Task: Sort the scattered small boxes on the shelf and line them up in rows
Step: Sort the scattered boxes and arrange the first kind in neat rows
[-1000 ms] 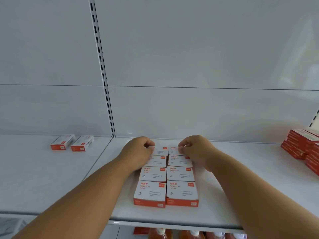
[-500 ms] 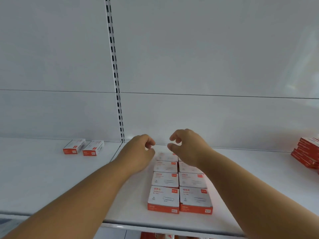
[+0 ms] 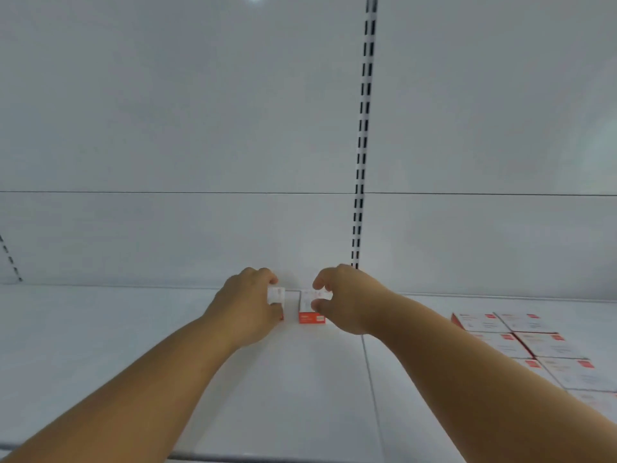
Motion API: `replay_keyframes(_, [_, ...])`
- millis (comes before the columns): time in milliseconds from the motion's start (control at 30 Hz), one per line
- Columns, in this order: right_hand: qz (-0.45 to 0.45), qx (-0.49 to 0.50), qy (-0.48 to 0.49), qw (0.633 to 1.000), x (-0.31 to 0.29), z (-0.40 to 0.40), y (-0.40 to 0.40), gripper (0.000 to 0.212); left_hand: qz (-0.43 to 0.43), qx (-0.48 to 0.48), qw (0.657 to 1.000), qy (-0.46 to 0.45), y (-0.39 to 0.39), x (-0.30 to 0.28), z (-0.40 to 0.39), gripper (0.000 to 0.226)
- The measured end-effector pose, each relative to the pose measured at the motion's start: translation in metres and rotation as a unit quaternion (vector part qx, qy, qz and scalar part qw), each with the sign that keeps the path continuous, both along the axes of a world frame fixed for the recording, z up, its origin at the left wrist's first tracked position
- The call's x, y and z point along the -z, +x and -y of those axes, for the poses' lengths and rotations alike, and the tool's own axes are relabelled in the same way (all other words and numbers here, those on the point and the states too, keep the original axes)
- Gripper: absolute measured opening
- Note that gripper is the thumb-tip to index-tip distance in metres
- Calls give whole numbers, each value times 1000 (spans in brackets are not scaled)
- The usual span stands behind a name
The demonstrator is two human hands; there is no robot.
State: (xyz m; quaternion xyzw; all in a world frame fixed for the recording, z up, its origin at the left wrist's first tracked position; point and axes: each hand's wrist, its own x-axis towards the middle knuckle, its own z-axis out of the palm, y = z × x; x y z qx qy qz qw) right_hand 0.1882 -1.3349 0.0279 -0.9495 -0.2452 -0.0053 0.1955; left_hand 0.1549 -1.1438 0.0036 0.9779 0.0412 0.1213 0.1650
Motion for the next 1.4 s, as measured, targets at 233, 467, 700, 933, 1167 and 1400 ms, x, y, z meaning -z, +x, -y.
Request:
replay_keyframes(233, [-80,54,-89,991,15,-36,17,45,-32,31,997,-66,18,24,-27,70])
replay_keyframes(467, [-86,95,42,991,18,-23,22,39,33,107,979,-172,17,33,-36,81])
replay_keyframes(700, [-112,103,311,938,20,-18,14,12,39,101,941,-321,10,23,-34,61])
replay_keyframes(933, [-254,85,571,776,11,-6,-1,11,-17,137,830,-541,-3,13,-22,48])
replay_keyframes(1167, [-256,33,676,690,15,13,-25,19,-14,166,845,-508,-18,6,-8,62])
replay_keyframes(1400, [-236,-16,716,657,10,56,-36,22,33,203,838,-506,-29,-7,31,61])
